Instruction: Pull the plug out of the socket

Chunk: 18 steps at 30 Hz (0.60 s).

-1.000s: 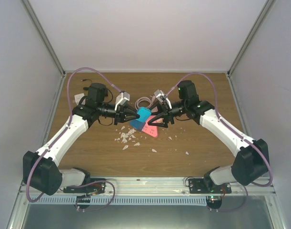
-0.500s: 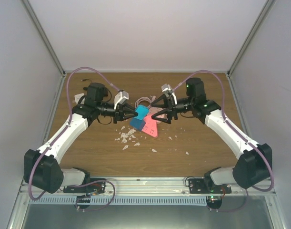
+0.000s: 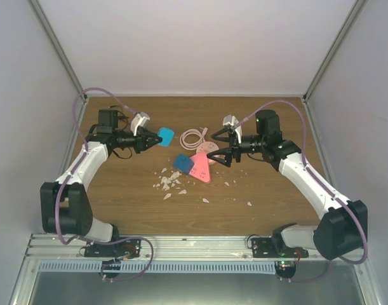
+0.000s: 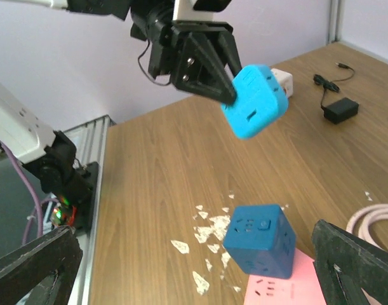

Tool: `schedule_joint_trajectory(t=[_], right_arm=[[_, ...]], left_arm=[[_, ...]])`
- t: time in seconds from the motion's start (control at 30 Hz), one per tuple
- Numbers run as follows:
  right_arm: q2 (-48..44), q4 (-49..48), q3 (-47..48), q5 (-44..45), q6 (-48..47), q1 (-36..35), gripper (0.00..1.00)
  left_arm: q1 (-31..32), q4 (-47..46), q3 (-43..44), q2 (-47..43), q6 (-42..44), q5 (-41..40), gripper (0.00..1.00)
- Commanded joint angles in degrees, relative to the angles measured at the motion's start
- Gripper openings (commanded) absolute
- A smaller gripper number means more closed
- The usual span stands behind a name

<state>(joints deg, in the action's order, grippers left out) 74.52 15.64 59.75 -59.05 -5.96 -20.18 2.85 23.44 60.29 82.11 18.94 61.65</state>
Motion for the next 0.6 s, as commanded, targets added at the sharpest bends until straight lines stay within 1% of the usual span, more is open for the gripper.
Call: schedule_joint_trajectory(t=[0.0, 0.17, 0.3, 0.4, 0.57], right_arm=[[-2.7, 0.8, -2.9, 3.7, -4.4, 0.7, 1.0], [-3.9, -0.5, -5.5, 5.2, -5.3, 0.7, 1.0], [-4.7, -1.8, -7.7, 6.4, -5.6, 0.6, 1.0], [-5.6, -2.7, -9.4, 6.7, -5.4, 0.7, 1.0], [-6.0, -2.9, -9.7, 6.2, -5.3, 0.6, 1.0]], left_arm=[[-6.3, 1.3, 1.0, 4.6, 0.4, -3.0, 0.0], [-12.5, 3.8, 3.0, 12.0, 1.2, -3.6, 0.0], [-16.3, 2.7, 3.1, 16.5, 0.4, -5.7, 0.0], [-17.7, 1.4, 3.1, 18.9, -0.3, -8.7, 0.0], [-17.9, -1.1, 3.8, 22.9, -3.2, -13.9, 0.0]])
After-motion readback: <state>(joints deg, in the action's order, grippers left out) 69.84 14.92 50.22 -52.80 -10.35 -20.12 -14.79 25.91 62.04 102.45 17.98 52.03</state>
